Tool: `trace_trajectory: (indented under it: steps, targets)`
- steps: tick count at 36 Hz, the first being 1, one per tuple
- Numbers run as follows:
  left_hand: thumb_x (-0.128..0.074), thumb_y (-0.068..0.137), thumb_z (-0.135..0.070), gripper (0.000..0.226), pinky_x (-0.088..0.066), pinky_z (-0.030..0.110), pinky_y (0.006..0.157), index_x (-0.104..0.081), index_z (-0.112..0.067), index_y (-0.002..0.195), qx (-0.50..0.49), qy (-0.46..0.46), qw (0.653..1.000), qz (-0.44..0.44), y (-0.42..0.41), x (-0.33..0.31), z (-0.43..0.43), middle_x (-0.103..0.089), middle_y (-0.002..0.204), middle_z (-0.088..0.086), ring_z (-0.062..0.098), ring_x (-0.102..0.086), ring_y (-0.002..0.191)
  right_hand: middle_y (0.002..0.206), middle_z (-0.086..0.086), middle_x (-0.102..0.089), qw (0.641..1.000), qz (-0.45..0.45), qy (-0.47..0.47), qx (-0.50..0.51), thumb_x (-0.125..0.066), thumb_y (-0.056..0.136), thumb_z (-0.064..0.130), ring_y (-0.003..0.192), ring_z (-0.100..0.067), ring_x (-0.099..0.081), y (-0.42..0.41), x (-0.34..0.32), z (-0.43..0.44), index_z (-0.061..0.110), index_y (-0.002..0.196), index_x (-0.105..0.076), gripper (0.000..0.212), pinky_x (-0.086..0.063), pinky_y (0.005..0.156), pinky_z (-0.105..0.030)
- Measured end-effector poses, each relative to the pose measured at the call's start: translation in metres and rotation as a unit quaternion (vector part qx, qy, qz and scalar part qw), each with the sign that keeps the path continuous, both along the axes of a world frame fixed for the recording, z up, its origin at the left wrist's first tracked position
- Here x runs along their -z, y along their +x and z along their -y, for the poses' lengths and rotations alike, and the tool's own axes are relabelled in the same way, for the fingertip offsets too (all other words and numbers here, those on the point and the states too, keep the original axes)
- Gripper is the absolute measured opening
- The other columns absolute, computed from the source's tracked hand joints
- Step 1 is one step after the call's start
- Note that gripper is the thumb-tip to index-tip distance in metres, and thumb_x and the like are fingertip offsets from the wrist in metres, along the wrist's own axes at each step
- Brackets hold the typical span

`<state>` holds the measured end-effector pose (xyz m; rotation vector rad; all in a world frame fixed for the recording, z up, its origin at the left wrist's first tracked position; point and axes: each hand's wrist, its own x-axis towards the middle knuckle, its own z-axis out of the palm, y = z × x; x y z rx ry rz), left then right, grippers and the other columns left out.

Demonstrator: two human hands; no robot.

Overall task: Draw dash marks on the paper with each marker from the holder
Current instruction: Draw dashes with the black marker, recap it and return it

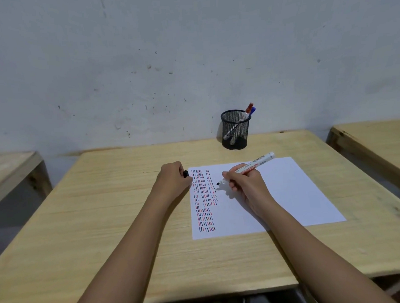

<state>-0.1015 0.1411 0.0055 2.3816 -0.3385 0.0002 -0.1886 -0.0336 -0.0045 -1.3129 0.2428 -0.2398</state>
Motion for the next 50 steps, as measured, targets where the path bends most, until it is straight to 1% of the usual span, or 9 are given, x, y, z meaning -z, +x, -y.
trace_trajectory:
  steps: [5, 12, 16, 19, 24, 28, 33, 41, 50]
  targets:
    - [-0.06, 0.079, -0.014, 0.012, -0.033, 0.026, 0.056, -0.057, -0.004, 0.085, 0.002, 0.009, 1.0, 0.003, -0.002, 0.001, -0.002, -0.054, 0.078, 0.006, 0.021, -0.046, 0.072, 0.052, -0.002, -0.053, 1.0, 0.0, -0.011, 0.003, -0.066, 0.081, 0.005, 0.043, -0.007, -0.047, -0.001, -0.001, -0.001, 0.012, 0.064, -0.057, 0.021, -0.043, 0.048, -0.016]
    - [-0.056, 0.089, -0.036, 0.055, -0.034, 0.023, 0.086, -0.044, -0.005, 0.133, 0.028, 0.021, 0.999, 0.021, -0.032, 0.0, -0.013, -0.049, 0.13, 0.008, 0.02, -0.05, 0.117, 0.054, -0.005, -0.056, 0.999, 0.002, -0.033, 0.013, -0.066, 0.081, 0.005, 0.044, -0.01, -0.05, -0.007, -0.009, -0.001, 0.009, 0.067, -0.058, 0.017, -0.045, 0.044, -0.019]
    - [-0.046, 0.089, -0.052, 0.066, -0.031, 0.027, 0.102, -0.037, -0.008, 0.138, 0.088, 0.091, 0.992, 0.013, -0.05, 0.012, -0.03, -0.038, 0.145, 0.001, 0.018, -0.032, 0.135, 0.055, -0.007, -0.056, 0.995, -0.007, -0.093, 0.022, -0.066, 0.079, 0.005, 0.046, -0.014, -0.05, -0.011, -0.017, 0.0, 0.01, 0.062, -0.057, 0.02, -0.044, 0.048, -0.021]
    - [-0.035, 0.091, -0.057, 0.077, -0.01, 0.036, 0.12, -0.017, -0.009, 0.148, 0.11, 0.172, 0.979, -0.013, -0.057, 0.022, -0.038, -0.01, 0.16, 0.006, 0.02, -0.004, 0.148, 0.054, -0.007, -0.054, 0.992, -0.014, -0.117, 0.033, -0.062, 0.078, 0.003, 0.044, -0.013, -0.049, -0.015, -0.019, -0.004, 0.009, 0.061, -0.052, 0.021, -0.043, 0.047, -0.02]
    - [-0.023, 0.093, -0.058, 0.074, 0.001, 0.038, 0.12, -0.004, -0.013, 0.15, 0.115, 0.233, 0.966, 0.005, -0.063, 0.029, -0.039, 0.004, 0.16, 0.005, 0.019, 0.006, 0.148, 0.048, -0.003, -0.051, 0.991, -0.019, -0.119, 0.052, -0.058, 0.077, 0.001, 0.042, -0.015, -0.046, -0.022, -0.006, -0.019, 0.009, 0.059, -0.049, 0.022, -0.041, 0.044, -0.024]
    - [-0.02, 0.093, -0.058, 0.074, 0.001, 0.037, 0.12, -0.003, -0.014, 0.15, 0.109, 0.248, 0.962, 0.02, -0.063, 0.032, -0.039, 0.004, 0.161, 0.005, 0.018, 0.005, 0.148, 0.04, 0.004, -0.05, 0.994, -0.009, -0.096, 0.053, -0.058, 0.077, 0.001, 0.039, -0.015, -0.045, -0.021, 0.005, -0.026, 0.012, 0.059, -0.046, 0.024, -0.047, 0.055, -0.036]
    - [-0.02, 0.094, -0.058, 0.073, 0.003, 0.035, 0.12, -0.002, -0.014, 0.15, 0.105, 0.252, 0.962, 0.023, -0.064, 0.033, -0.038, 0.005, 0.16, 0.003, 0.016, 0.006, 0.148, 0.046, -0.001, -0.049, 0.995, -0.007, -0.093, 0.039, -0.057, 0.074, 0.001, 0.043, -0.019, -0.045, -0.019, 0.008, -0.026, 0.012, 0.06, -0.043, 0.024, -0.052, 0.067, -0.049]
    - [-0.02, 0.093, -0.059, 0.073, 0.002, 0.035, 0.12, -0.003, -0.015, 0.15, 0.1, 0.249, 0.963, 0.025, -0.064, 0.035, -0.038, 0.004, 0.161, 0.002, 0.016, 0.005, 0.148, 0.04, 0.004, -0.048, 0.994, 0.01, -0.103, 0.032, -0.055, 0.077, -0.003, 0.043, -0.018, -0.045, -0.023, 0.005, -0.03, 0.01, 0.06, -0.041, 0.025, -0.048, 0.064, -0.04]
    - [-0.021, 0.094, -0.057, 0.072, 0.001, 0.035, 0.12, -0.005, -0.015, 0.15, 0.098, 0.244, 0.964, 0.028, -0.066, 0.034, -0.038, 0.003, 0.161, 0.002, 0.016, 0.004, 0.148, 0.05, -0.004, -0.045, 0.991, -0.003, -0.127, 0.03, -0.055, 0.079, -0.004, 0.041, -0.012, -0.046, -0.025, 0.001, -0.032, 0.009, 0.062, -0.04, 0.026, -0.044, 0.048, -0.028]
